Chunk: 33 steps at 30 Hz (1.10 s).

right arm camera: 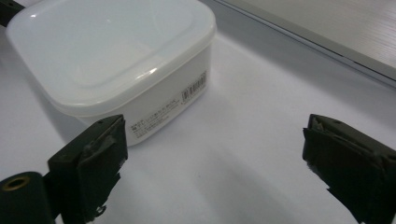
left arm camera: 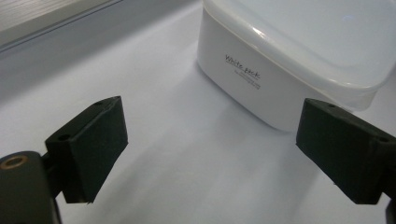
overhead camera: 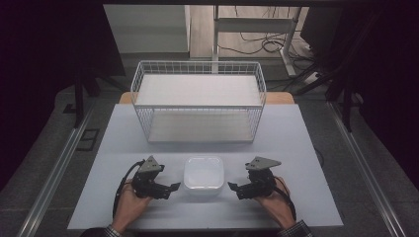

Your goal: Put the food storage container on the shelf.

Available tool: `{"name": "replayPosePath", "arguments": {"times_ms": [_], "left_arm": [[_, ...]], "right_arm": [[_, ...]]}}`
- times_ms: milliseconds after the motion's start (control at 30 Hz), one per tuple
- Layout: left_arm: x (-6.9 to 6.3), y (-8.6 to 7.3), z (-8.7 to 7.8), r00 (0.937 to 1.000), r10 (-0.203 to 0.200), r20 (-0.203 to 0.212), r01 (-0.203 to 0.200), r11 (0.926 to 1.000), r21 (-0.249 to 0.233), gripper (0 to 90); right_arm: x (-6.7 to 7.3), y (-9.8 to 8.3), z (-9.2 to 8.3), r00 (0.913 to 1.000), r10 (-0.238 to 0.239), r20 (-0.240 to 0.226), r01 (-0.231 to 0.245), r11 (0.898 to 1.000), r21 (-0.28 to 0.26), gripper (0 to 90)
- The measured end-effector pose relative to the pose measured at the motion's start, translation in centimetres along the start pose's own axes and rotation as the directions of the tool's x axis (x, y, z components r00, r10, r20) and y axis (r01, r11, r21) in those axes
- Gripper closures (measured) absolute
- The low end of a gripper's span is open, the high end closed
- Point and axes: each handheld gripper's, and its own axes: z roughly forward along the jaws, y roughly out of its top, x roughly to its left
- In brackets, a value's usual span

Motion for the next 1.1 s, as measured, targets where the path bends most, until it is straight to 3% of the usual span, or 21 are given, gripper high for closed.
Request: {"name": "replayPosePath", "arguments": {"times_ms": [200,333,500,600,667,800,867,1000,1100], "left_arm": [[0.0,0.4,-0.3,0.9999,-0.004,0.013,0.004,0.9991,-0.042,8.9],[-0.3,1.2,-0.5,0.9978,-0.012,0.065,0.017,0.9971,-0.074,9.5],[-0.5,1.9,-0.5,0.9948,-0.010,0.101,0.016,0.9982,-0.058,9.4],[-0.8,2.3,-0.6,0.9951,-0.001,0.098,0.005,0.9991,-0.043,9.3],[-1.1,2.8,-0.6,0.9955,0.014,0.093,-0.012,0.9995,-0.030,9.3],[-1.6,3.6,-0.2,0.9913,0.023,0.130,-0.020,0.9995,-0.024,8.4],[-1.7,4.1,0.2,0.9875,0.014,0.157,-0.011,0.9997,-0.021,8.2],[-1.8,4.8,1.0,0.9891,0.016,0.146,-0.016,0.9999,0.002,9.0],[-1.4,5.0,1.7,0.9881,-0.004,0.154,0.003,1.0000,0.008,12.9]], "right_arm": [[0.1,0.6,-0.2,0.9989,0.035,-0.033,-0.036,0.998,-0.046,4.7],[0.3,1.5,-0.2,0.9970,0.052,-0.057,-0.055,0.997,-0.061,4.5],[0.7,2.7,-0.1,0.9971,0.057,-0.051,-0.059,0.997,-0.056,2.4],[0.9,3.1,0.1,0.9963,0.070,-0.049,-0.073,0.996,-0.056,2.3],[1.0,3.5,0.2,0.9941,0.089,-0.062,-0.092,0.995,-0.049,2.3],[1.3,4.2,0.8,0.9887,0.115,-0.096,-0.118,0.993,-0.027,2.3],[1.6,4.6,1.4,0.9893,0.105,-0.102,-0.104,0.995,0.006,2.3],[1.6,4.9,2.1,0.9875,0.110,-0.113,-0.107,0.994,0.031,2.6],[1.4,4.9,3.1,0.9853,0.123,-0.119,-0.117,0.992,0.055,3.0]]}}
